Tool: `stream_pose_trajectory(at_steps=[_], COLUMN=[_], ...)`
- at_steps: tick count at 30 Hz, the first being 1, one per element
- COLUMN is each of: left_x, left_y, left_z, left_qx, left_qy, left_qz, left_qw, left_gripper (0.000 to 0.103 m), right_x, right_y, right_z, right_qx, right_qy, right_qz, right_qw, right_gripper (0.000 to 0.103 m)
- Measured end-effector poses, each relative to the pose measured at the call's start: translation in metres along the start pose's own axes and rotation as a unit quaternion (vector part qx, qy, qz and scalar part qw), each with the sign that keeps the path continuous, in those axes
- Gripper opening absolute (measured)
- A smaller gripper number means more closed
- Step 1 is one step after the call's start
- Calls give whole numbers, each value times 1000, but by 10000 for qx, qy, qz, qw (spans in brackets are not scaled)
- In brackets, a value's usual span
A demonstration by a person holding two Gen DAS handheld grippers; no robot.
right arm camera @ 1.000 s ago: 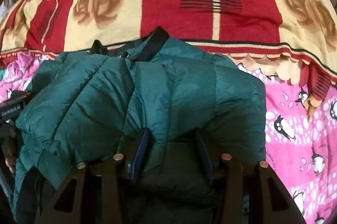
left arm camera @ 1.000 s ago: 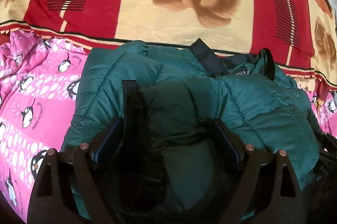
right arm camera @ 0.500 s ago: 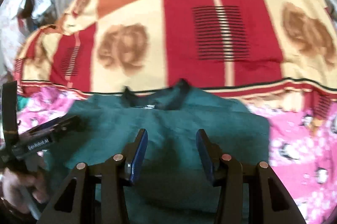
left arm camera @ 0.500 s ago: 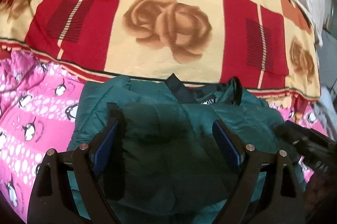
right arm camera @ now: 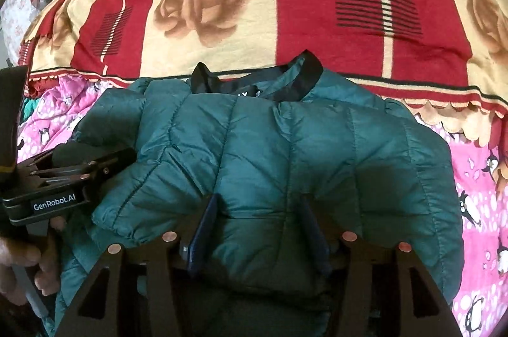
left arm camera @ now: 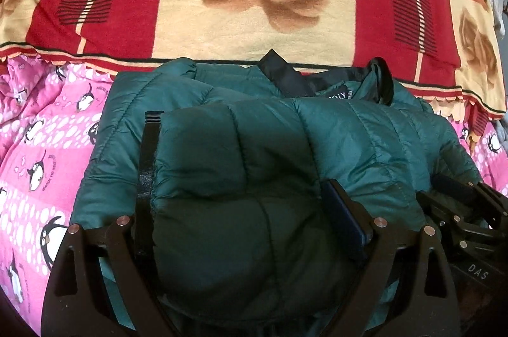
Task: Fold large clothes
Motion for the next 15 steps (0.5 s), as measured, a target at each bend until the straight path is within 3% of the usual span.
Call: stream_pose_trajectory(at_steps=[15], left_x=[-1], left_y=[1], left_z=[-1], left_qx=[-13], left_qy=[-27], left_qz=[1], left_qw=[10000], left_gripper=[93], right_x=[-3], right_y=[-1], right_z=[0], right_qx=[38], right_qy=[-100], right_qz=[-86], right_qw=[9999], right_gripper=[61])
Point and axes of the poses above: each gripper's, at about its wrist camera, not at the fingertips, and z roughly against the way its jaws point, y to its left, x to its top, the point moved 4 cm from there along -z, roughly the way its jaws point, and after that the axes turned 9 degrees about -x, right-handed, at the moved point
